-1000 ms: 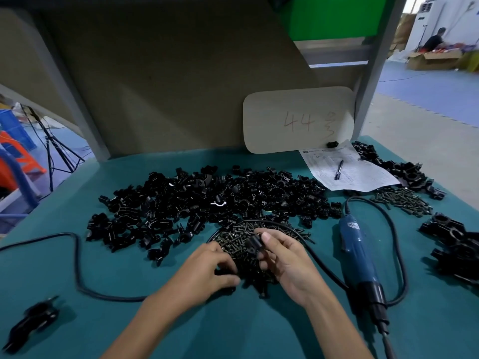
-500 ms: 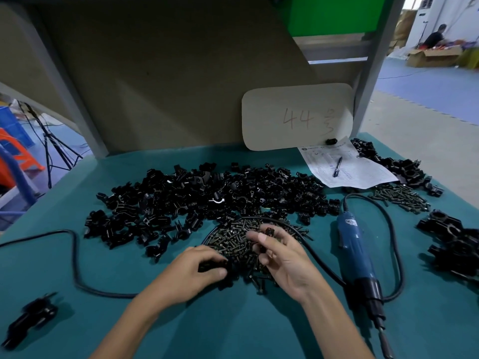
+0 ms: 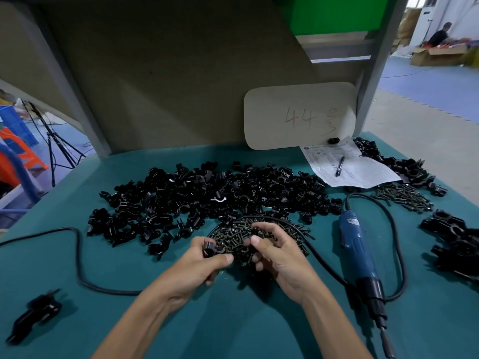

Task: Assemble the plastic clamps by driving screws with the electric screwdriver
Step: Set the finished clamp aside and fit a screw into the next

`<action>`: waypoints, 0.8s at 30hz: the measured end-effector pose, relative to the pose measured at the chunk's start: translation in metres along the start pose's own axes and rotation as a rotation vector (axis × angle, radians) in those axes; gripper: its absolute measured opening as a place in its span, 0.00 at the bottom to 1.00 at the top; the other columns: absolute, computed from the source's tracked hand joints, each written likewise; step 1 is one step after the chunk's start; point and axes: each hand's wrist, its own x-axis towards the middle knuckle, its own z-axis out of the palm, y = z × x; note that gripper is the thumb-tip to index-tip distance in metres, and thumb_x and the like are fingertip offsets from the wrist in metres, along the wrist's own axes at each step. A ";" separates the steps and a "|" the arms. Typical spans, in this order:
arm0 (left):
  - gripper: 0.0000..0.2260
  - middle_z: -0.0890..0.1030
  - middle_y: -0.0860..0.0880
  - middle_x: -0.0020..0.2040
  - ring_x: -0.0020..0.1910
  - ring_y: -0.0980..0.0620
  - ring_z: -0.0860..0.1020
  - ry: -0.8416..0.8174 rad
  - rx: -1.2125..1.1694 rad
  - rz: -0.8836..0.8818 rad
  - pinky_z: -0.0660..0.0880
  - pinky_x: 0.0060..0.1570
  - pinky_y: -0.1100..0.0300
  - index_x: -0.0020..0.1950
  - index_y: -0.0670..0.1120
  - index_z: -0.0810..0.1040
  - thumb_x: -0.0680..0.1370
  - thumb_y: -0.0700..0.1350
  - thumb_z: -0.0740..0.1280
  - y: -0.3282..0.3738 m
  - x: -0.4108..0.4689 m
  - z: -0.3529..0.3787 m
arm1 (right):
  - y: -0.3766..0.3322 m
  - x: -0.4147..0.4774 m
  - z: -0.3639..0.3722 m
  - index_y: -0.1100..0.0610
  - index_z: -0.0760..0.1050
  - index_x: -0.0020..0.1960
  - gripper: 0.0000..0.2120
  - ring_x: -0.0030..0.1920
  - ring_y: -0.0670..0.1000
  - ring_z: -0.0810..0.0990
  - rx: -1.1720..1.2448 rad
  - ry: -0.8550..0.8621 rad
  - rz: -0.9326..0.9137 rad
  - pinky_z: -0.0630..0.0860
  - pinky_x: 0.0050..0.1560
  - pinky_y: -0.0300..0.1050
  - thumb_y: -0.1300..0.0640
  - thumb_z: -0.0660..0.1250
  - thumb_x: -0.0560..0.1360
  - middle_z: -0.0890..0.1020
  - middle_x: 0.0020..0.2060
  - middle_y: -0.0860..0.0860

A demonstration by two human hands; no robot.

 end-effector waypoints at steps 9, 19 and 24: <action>0.14 0.80 0.47 0.43 0.37 0.54 0.79 0.036 -0.120 0.086 0.77 0.41 0.60 0.64 0.56 0.76 0.80 0.45 0.70 0.004 -0.003 0.001 | 0.001 0.002 0.001 0.50 0.80 0.65 0.18 0.47 0.54 0.83 0.040 -0.041 -0.014 0.81 0.48 0.44 0.54 0.72 0.76 0.85 0.57 0.58; 0.08 0.82 0.57 0.39 0.34 0.59 0.74 0.037 0.267 0.257 0.72 0.37 0.63 0.62 0.58 0.72 0.83 0.51 0.64 -0.008 0.000 0.005 | 0.011 0.002 0.005 0.47 0.83 0.59 0.13 0.61 0.53 0.82 -0.118 -0.065 -0.061 0.80 0.62 0.50 0.56 0.74 0.75 0.84 0.58 0.52; 0.15 0.74 0.61 0.56 0.55 0.67 0.73 0.165 0.590 0.411 0.71 0.57 0.64 0.69 0.65 0.73 0.81 0.57 0.64 -0.016 0.004 0.006 | 0.012 0.003 0.006 0.48 0.83 0.61 0.14 0.61 0.53 0.82 -0.147 -0.096 -0.088 0.79 0.59 0.46 0.62 0.70 0.79 0.85 0.57 0.52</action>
